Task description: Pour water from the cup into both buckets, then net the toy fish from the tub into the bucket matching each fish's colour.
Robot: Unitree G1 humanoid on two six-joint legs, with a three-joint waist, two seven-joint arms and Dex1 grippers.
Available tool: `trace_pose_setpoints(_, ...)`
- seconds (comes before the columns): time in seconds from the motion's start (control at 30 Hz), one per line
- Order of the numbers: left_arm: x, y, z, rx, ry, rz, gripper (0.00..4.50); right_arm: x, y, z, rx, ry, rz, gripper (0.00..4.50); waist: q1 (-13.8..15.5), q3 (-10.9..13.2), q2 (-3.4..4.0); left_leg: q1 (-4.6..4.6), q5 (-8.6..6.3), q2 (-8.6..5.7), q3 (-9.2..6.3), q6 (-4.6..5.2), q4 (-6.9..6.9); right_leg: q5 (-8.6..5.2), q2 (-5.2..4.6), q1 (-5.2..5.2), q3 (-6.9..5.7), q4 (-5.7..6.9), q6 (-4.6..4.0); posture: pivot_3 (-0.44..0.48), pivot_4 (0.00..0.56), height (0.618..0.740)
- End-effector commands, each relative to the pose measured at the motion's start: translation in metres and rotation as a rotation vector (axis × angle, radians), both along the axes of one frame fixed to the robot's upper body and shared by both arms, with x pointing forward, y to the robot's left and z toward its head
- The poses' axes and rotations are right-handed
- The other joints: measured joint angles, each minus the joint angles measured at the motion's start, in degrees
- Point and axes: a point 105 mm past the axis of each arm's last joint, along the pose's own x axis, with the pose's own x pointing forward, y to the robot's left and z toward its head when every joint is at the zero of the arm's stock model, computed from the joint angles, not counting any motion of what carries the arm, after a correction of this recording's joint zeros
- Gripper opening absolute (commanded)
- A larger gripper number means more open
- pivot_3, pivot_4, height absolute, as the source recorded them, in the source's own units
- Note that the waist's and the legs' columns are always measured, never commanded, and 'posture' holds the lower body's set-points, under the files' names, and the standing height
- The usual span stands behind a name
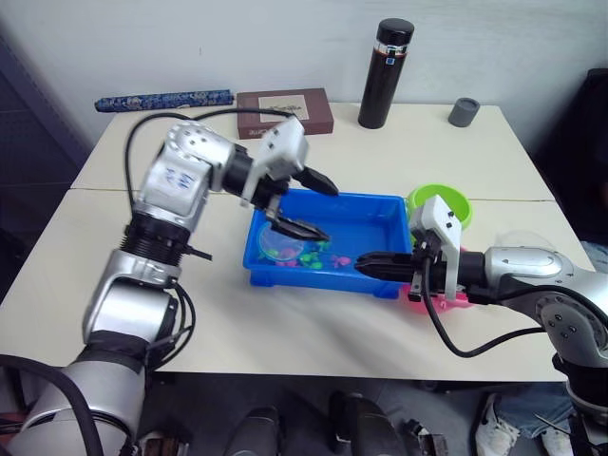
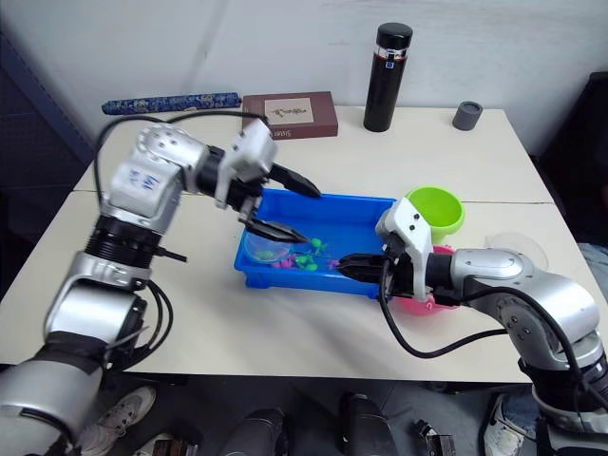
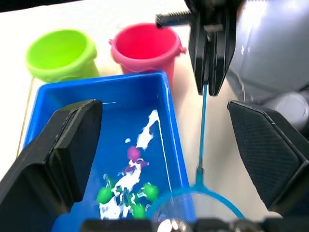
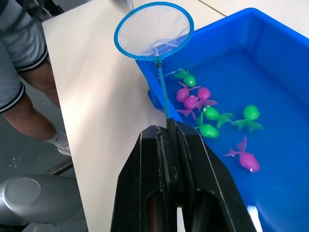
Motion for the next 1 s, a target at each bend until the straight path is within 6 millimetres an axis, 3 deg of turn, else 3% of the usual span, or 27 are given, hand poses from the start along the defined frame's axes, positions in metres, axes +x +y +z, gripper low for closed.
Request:
trace_pose_setpoints(0.03, -0.01, 0.014, 0.029, -0.047, -0.012, 0.021, 4.46, 0.006, -0.008, 0.008, -0.023, -0.074, -0.039, 0.0, 0.0, 0.0, 0.0, 0.0, 0.0, 0.0, 0.0, 0.0, 0.0, 0.0, 0.0, 0.0, 0.0, 0.0, 0.0, 0.0, 0.15, 0.739)
trace_pose_setpoints(0.13, -0.012, 0.037, 0.025, 0.001, 0.028, 0.095, 4.46, 0.015, -0.017, 0.012, -0.046, -0.122, -0.096, 0.0, 0.0, 0.0, 0.01, 0.0, 0.0, -0.01, 0.0, 0.0, 0.0, 0.0, 0.0, 0.0, 0.0, 0.0, 0.0, 0.0, 0.15, 0.739)
trace_pose_setpoints(0.33, -0.022, 0.077, -0.007, 0.139, 0.132, 0.234, 4.46, 0.024, -0.04, 0.028, -0.158, -0.264, -0.166, 0.0, -0.1, 0.0, 0.05, 0.0, 0.0, -0.01, 0.01, 0.0, -0.02, 0.0, 0.0, -0.03, 0.02, 0.02, 0.0, 0.0, 0.15, 0.739)
trace_pose_setpoints(0.63, -0.031, 0.093, -0.034, 0.106, 0.109, 0.323, 4.46, 0.029, -0.069, 0.043, -0.408, -0.424, -0.182, 0.0, 0.1, 0.0, 0.05, -0.05, -0.03, -0.04, -0.02, 0.06, 0.0, 0.0, -0.05, -0.02, 0.03, -0.06, 0.01, 0.0, 0.15, 0.739)
trace_pose_setpoints(1.0, -0.04, 0.1, -0.039, 0.085, 0.081, 0.331, 4.46, 0.03, -0.076, 0.038, -0.638, -0.474, -0.082, 0.0, 0.0, 0.0, 0.06, -0.02, -0.03, -0.03, 0.02, 0.05, 0.01, 0.0, -0.04, -0.03, 0.04, -0.09, 0.0, 0.0, 0.15, 0.739)
